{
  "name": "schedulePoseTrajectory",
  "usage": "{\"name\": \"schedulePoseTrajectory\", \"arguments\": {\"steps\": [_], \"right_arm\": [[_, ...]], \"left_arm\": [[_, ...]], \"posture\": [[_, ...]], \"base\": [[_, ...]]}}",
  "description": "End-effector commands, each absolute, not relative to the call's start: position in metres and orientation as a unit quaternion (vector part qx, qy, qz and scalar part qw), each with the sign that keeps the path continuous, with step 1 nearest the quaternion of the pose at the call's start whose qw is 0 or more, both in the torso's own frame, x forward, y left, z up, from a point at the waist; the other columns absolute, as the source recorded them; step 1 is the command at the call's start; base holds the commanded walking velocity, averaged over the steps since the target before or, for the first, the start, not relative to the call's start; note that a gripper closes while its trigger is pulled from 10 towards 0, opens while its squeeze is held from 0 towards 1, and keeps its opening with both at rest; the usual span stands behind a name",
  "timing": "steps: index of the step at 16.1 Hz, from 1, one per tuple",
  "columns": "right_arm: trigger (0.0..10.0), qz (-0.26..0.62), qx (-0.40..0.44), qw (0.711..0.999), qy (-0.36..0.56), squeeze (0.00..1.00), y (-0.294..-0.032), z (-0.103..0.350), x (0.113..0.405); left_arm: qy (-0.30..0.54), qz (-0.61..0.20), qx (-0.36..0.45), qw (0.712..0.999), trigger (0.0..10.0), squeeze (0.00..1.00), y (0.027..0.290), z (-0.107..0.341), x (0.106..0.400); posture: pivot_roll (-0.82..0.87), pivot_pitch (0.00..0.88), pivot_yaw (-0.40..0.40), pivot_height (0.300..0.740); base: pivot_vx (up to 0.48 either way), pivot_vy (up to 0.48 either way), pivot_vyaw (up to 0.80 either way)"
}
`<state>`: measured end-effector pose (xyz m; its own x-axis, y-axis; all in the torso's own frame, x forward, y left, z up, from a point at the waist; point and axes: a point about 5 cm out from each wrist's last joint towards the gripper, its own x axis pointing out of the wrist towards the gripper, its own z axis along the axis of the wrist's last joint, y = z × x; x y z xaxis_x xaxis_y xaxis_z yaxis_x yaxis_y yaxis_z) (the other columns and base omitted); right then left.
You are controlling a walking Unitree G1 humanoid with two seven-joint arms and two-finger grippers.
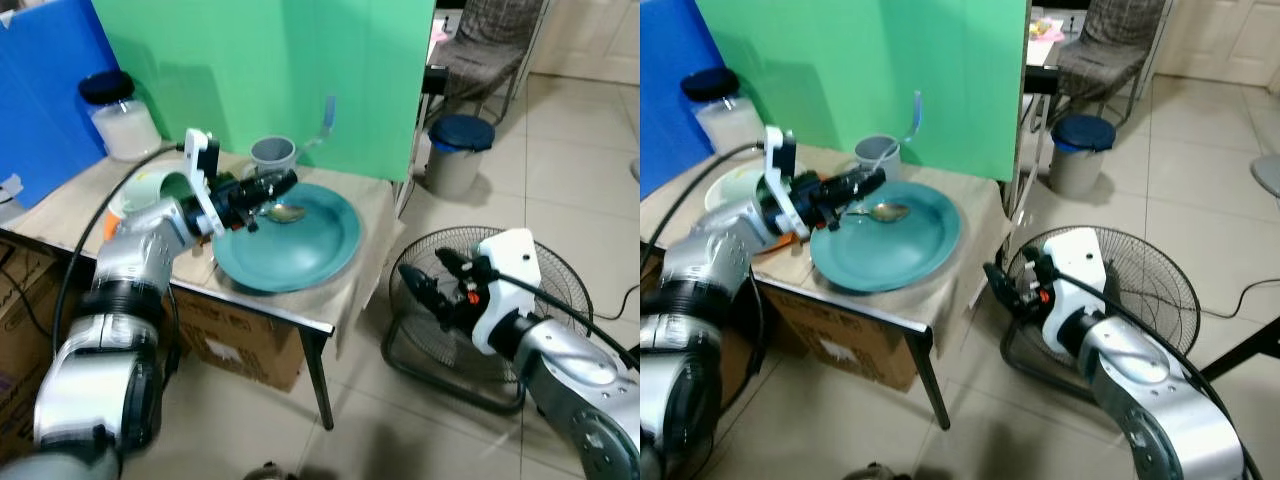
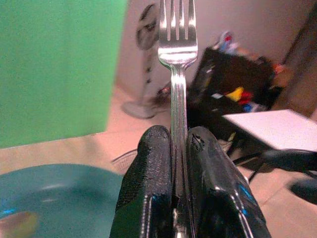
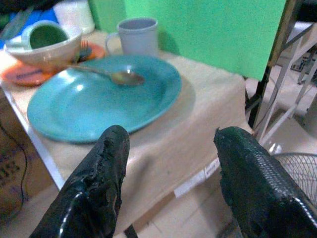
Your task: Setting the table
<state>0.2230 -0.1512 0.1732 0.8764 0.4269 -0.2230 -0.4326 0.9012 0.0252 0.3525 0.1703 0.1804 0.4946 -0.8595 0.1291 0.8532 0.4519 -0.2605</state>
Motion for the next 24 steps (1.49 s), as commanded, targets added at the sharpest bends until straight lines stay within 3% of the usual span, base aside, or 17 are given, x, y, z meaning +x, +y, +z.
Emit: {"name": "schedulePoseTrajectory", "arguments": {"steps": [1,5,8,9,11,12,13,14,22,24], "right_arm": [[10.0,0.214,-0.012,0.972,0.093,0.0,-0.15,0.178,0.225],[10.0,0.203,0.021,0.977,0.055,0.0,-0.141,0.183,0.227],[10.0,0.148,0.033,0.987,0.046,0.0,-0.148,0.181,0.229],[10.0,0.115,0.036,0.992,0.036,0.0,-0.151,0.181,0.228],[10.0,0.077,0.021,0.996,0.028,0.0,-0.158,0.18,0.228],[10.0,0.043,0.006,0.998,0.037,0.0,-0.165,0.175,0.229],[10.0,0.012,0.008,0.999,0.048,0.0,-0.171,0.17,0.231],[10.0,-0.011,0.019,0.998,0.053,0.0,-0.175,0.167,0.233],[10.0,-0.046,0.039,0.997,0.037,0.0,-0.174,0.168,0.238],[10.0,-0.042,0.041,0.998,0.035,0.0,-0.172,0.168,0.239]], "left_arm": [[-0.01,-0.521,-0.149,0.84,0.0,0.0,0.166,0.193,0.345],[-0.021,-0.535,-0.16,0.83,0.0,0.0,0.15,0.2,0.306],[-0.026,-0.481,-0.1,0.871,0.0,0.0,0.144,0.201,0.295],[-0.029,-0.427,-0.058,0.902,0.0,0.0,0.142,0.2,0.295],[-0.034,-0.379,-0.006,0.925,0.0,0.0,0.136,0.196,0.294],[-0.045,-0.348,0.003,0.936,0.9,0.0,0.133,0.195,0.295],[-0.054,-0.316,0.015,0.947,3.9,0.0,0.131,0.196,0.295],[-0.063,-0.291,0.054,0.953,10.0,0.0,0.129,0.196,0.293],[-0.055,-0.157,0.098,0.981,10.0,0.0,0.134,0.179,0.287],[-0.054,-0.128,0.072,0.988,10.0,0.0,0.141,0.178,0.286]], "posture": [[-0.02,0.0,0.112,0.74],[0.0,0.0,0.109,0.74],[0.01,0.0,0.115,0.74],[0.01,0.0,0.119,0.74],[0.01,0.0,0.115,0.74],[0.02,0.0,0.104,0.74],[0.03,0.0,0.093,0.74],[0.04,0.0,0.087,0.74],[0.04,0.0,0.089,0.74],[0.04,0.0,0.089,0.74]], "base": [[0.0,0.0,0.0],[0.0,0.0,0.0],[0.0,0.0,-0.46],[0.0,0.0,-0.77],[0.0,0.0,-0.77],[0.0,0.0,-0.78],[0.0,0.0,-0.77],[0.0,0.0,-0.78],[0.0,0.0,-0.78],[0.0,0.0,-0.78]]}}
